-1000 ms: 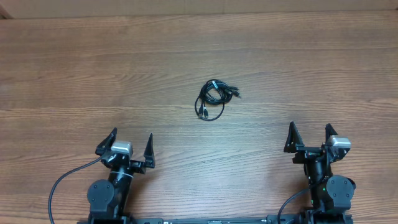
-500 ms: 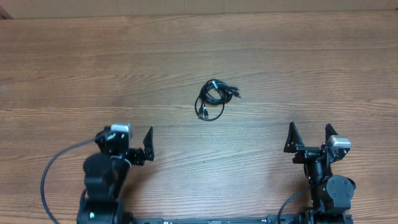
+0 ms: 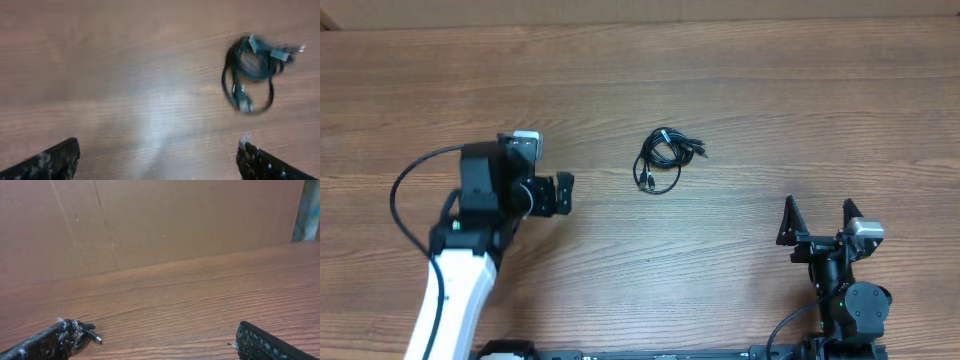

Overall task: Untangle cables
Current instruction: 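Move the left gripper forward over the black cable bundle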

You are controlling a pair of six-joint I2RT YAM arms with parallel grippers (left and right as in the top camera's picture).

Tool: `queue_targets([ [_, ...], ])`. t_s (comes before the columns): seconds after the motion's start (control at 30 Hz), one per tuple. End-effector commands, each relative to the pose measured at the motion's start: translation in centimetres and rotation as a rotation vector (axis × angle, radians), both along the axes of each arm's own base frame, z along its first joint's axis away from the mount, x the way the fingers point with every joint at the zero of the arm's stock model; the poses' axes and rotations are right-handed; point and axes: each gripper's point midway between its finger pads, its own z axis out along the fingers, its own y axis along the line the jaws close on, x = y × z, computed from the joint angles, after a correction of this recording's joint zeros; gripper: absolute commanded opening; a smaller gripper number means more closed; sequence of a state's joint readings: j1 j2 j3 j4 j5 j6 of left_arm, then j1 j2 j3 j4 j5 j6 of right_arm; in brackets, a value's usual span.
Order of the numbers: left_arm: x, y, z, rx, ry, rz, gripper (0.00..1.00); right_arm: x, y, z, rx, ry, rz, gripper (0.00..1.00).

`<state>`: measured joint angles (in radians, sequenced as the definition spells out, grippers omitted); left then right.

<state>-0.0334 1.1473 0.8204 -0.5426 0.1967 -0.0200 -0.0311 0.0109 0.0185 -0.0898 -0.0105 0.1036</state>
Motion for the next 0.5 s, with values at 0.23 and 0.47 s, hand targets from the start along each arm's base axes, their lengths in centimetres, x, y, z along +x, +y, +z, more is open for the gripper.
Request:
queue_targets([
  [0.23, -0.7, -0.6, -0.6, -0.021, 0.195, -0.005, 1.0, 0.0, 0.0, -0.2, -0.004, -0.003, -0.004, 1.0],
  [0.47, -1.3, -1.2, -0.7, -0.054, 0.223, -0.023, 1.0, 0.0, 0.0, -0.2, -0.004, -0.003, -0.004, 1.0],
])
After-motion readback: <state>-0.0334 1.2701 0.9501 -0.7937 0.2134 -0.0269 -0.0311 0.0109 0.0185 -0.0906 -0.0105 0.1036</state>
